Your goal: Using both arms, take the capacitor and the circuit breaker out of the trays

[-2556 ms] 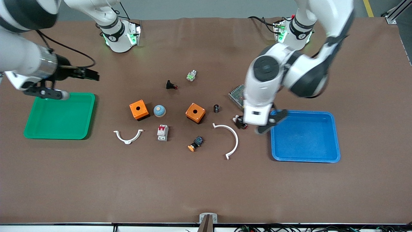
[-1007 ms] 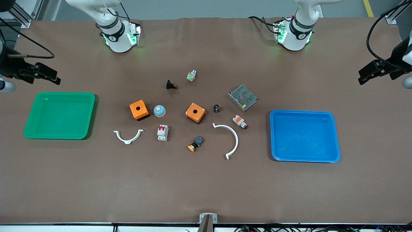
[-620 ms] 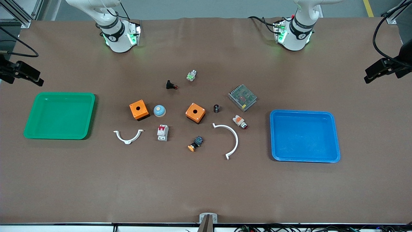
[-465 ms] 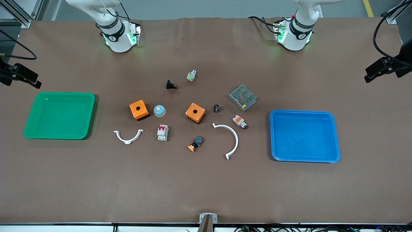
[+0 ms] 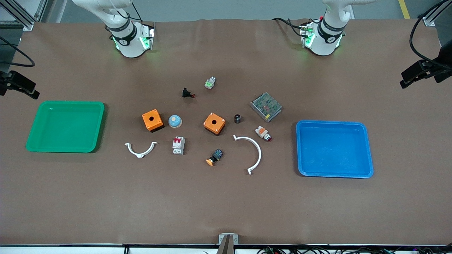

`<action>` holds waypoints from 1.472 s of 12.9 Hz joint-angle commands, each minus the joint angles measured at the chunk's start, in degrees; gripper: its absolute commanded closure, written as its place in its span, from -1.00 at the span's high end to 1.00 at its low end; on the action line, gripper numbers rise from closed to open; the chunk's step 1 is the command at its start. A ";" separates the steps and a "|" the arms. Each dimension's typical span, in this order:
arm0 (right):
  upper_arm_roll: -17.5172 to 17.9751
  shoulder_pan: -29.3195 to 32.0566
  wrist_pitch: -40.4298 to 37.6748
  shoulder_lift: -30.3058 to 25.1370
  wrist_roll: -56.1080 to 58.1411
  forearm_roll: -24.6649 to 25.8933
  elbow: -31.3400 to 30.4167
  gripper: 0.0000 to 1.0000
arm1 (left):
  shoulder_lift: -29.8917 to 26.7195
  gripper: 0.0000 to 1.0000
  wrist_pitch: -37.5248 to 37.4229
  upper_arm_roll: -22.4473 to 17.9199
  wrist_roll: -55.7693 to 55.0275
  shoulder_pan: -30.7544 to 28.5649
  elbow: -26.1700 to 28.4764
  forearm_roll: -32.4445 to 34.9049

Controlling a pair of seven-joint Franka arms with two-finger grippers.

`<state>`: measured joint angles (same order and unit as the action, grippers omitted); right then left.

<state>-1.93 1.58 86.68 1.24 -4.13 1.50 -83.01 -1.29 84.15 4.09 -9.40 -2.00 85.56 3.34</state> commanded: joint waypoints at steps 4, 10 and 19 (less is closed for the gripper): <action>0.44 1.33 0.24 0.69 -0.36 -2.20 1.71 1.00 | -1.34 1.00 -0.03 -0.13 1.05 0.07 1.10 -2.11; 0.52 1.15 0.24 0.69 -0.27 -1.94 1.71 1.00 | -2.13 1.00 -0.91 -0.13 1.05 -0.02 1.10 -2.29; 0.52 1.15 0.24 0.69 -0.18 -1.50 1.71 1.00 | -1.52 1.00 -1.35 3.55 2.28 0.51 0.57 -1.76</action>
<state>-1.86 2.14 87.25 1.26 -4.13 0.44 -82.77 -2.03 83.30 5.73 -8.18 -1.48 85.64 2.20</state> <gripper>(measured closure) 0.000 0.000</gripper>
